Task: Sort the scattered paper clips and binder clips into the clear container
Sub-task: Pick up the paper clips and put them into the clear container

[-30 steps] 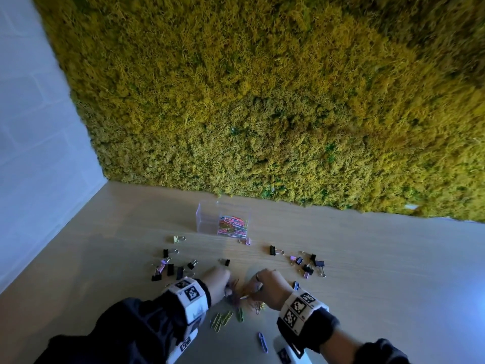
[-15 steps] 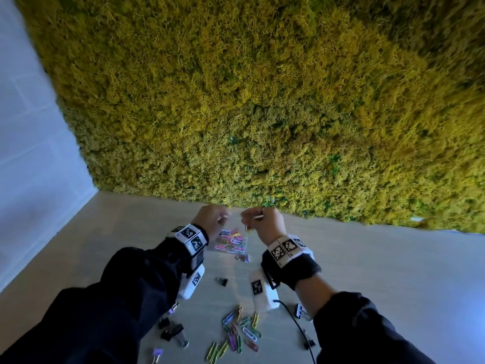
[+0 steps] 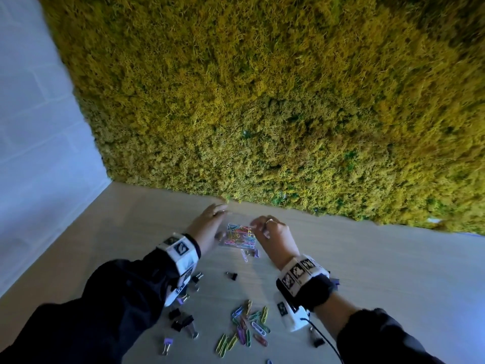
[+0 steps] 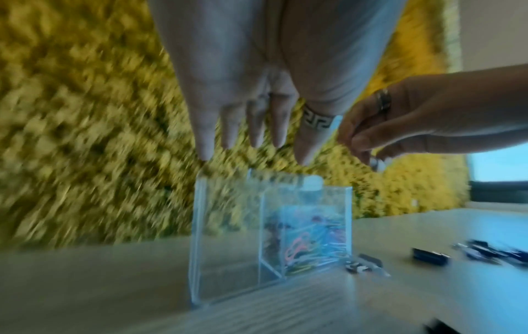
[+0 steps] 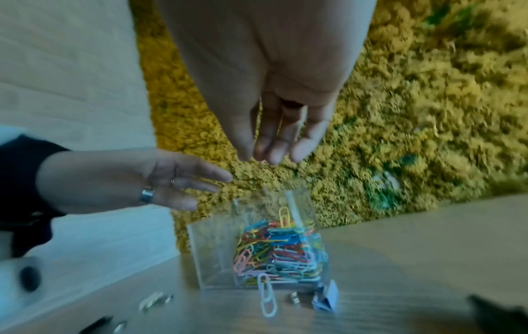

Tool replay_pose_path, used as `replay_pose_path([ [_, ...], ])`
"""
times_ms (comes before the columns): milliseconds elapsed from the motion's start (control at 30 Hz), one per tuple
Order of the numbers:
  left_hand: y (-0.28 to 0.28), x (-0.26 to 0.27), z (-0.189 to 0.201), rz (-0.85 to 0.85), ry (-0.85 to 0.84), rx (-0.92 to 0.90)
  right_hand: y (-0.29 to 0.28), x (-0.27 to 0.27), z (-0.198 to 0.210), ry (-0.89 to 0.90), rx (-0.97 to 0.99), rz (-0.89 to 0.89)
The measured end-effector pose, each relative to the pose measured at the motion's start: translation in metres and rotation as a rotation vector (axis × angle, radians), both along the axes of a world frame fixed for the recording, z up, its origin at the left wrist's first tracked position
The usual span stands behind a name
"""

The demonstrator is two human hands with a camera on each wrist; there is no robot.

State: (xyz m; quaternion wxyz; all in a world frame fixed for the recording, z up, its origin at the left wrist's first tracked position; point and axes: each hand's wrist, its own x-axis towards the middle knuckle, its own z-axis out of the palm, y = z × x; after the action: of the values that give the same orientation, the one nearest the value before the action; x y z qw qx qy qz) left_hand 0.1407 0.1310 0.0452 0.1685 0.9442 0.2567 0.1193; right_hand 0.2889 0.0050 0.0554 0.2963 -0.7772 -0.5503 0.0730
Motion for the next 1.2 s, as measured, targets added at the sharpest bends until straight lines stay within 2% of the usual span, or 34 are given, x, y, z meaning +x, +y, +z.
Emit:
replay_pose_path([
  [67, -0.028, -0.017, 0.005, 0.002, 0.002, 0.060, -0.026, -0.001, -0.008, -0.053, -0.238, 0.085],
  [100, -0.045, -0.025, 0.006, -0.028, 0.047, 0.024, -0.040, -0.003, -0.013, -0.015, -0.363, 0.136],
  [167, -0.084, -0.039, 0.005, -0.108, 0.276, -0.150, -0.065, -0.009, -0.028, 0.062, -0.548, 0.231],
  [233, -0.112, -0.046, -0.003, -0.139, 0.585, -0.367, -0.082, -0.022, -0.042, 0.032, -0.658, 0.307],
  [300, -0.130, -0.046, -0.007, -0.146, 0.690, -0.426, -0.091, -0.031, -0.048, -0.007, -0.636, 0.367],
  [400, -0.146, -0.045, -0.009, -0.153, 0.607, -0.423, -0.105, -0.039, -0.042, -0.035, -0.624, 0.426],
  [500, -0.149, -0.052, -0.015, -0.103, 0.464, -0.403, -0.124, -0.042, -0.041, 0.087, -0.628, 0.432],
  [567, -0.148, -0.056, -0.018, -0.077, 0.430, -0.398, -0.134, -0.042, -0.043, 0.138, -0.603, 0.446],
  [667, -0.149, -0.058, -0.018, -0.088, 0.503, -0.422, -0.139, -0.043, -0.046, 0.109, -0.587, 0.419],
  [767, -0.150, -0.049, -0.019, -0.088, 0.583, -0.350, -0.128, -0.049, -0.045, 0.174, -0.512, 0.348],
  [833, -0.149, -0.040, -0.019, -0.078, 0.552, -0.359, -0.117, -0.050, -0.047, 0.183, -0.450, 0.282],
  [933, -0.142, -0.036, -0.014, -0.037, 0.478, -0.335, -0.109, -0.049, -0.046, 0.084, -0.387, 0.237],
  [1000, -0.135, -0.041, -0.014, -0.041, 0.523, -0.338, -0.110, -0.048, -0.048, 0.106, -0.366, 0.272],
  [1100, -0.129, -0.056, -0.012, -0.074, 0.676, -0.325, -0.112, -0.048, -0.055, 0.107, -0.397, 0.254],
  [1200, -0.128, -0.057, -0.015, -0.079, 0.653, -0.367, -0.106, -0.049, -0.062, 0.129, -0.375, 0.193],
])
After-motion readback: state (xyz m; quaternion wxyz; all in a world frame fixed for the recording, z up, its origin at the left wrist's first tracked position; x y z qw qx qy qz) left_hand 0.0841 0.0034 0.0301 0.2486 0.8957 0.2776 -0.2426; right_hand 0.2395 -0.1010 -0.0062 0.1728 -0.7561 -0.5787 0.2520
